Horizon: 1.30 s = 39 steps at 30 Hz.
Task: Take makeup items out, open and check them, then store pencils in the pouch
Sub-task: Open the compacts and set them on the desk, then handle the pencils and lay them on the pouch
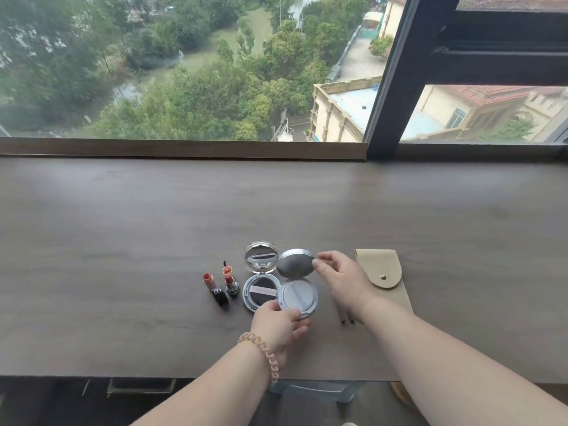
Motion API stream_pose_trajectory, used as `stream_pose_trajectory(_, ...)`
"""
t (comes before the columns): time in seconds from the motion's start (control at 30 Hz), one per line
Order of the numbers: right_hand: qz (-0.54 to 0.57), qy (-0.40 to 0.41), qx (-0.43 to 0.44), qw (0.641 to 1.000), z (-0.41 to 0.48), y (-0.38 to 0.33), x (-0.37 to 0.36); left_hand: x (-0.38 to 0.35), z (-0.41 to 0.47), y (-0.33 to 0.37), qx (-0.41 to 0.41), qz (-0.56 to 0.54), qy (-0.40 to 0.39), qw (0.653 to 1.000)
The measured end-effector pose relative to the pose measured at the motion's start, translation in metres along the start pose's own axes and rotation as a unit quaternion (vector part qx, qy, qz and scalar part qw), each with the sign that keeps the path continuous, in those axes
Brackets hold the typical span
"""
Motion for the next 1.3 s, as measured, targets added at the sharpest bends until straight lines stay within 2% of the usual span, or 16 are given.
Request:
stream_pose_trajectory(0.3,-0.048,-0.041,0.036,0.997,-0.017,0.011,0.001,-0.003,0.018,-0.019,0.006,0.009,0.072,0.997)
stream_pose_trajectory(0.6,-0.132,-0.018,0.041,0.99,-0.03,0.029,0.002,0.012,0.016,-0.023,-0.019,0.01,0.184,0.983)
stream_pose_trajectory(0.7,-0.214,0.016,0.014,0.977,-0.034,0.034,0.01,0.015,0.013,-0.024,-0.008,0.02,0.191,0.981)
stream_pose_trajectory(0.9,-0.396,0.073,-0.045,0.914,-0.039,0.031,0.026,0.022,0.012,-0.025,0.019,0.072,0.188,0.979)
stream_pose_trajectory(1.0,-0.418,0.091,-0.085,0.9,-0.039,0.032,0.03,0.022,0.009,-0.023,0.01,0.082,0.187,0.979)
stream_pose_trajectory(1.17,-0.447,0.07,-0.144,0.88,-0.032,0.045,0.022,0.018,0.001,-0.024,0.005,0.084,0.18,0.98)
stream_pose_trajectory(1.3,-0.435,0.065,-0.164,0.883,-0.03,0.049,0.02,0.017,-0.009,-0.023,0.003,0.079,0.172,0.982)
Point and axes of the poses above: each hand's wrist, its own z-axis towards the middle knuckle, its own x-axis out of the back of the hand, y = z × x, the point moved 7 cm from there along z, towards the middle knuckle, and after that the axes turned 12 degrees about -y, right-handed, at the moved point
